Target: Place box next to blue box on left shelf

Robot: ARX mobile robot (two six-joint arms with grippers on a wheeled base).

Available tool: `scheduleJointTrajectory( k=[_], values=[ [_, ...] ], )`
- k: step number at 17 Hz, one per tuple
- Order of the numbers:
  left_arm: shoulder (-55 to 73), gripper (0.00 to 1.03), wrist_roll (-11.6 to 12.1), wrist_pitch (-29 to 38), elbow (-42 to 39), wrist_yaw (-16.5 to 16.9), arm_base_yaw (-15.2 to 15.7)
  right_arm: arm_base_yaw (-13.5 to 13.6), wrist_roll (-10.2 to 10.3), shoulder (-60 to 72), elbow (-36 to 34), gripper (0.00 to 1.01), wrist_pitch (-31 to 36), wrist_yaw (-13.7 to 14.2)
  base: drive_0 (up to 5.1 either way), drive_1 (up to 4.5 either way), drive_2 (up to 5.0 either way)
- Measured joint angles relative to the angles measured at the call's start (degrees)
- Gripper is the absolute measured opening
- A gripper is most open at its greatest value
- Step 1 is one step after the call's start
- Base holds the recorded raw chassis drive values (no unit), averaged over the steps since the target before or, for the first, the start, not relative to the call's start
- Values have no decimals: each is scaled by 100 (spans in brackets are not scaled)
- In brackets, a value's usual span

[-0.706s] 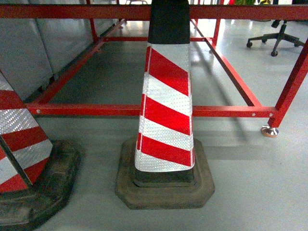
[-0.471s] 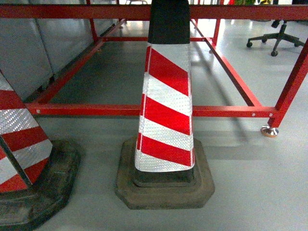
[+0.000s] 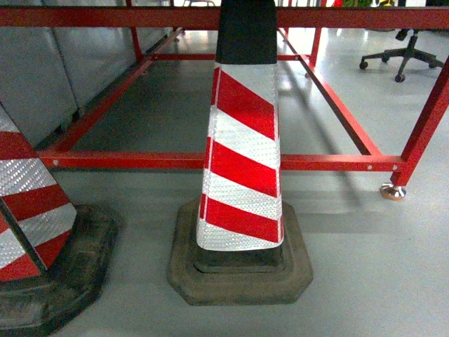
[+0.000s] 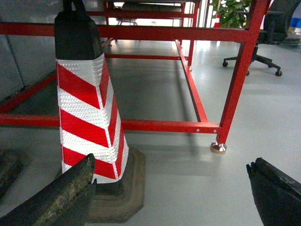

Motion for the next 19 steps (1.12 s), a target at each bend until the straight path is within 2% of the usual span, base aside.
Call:
scheduleJointTrajectory(
  k=[19],
  values=[
    [0, 98, 63, -11, 0, 2, 0, 0, 4, 0, 0, 98, -15, 0, 0, 0, 0]
  ],
)
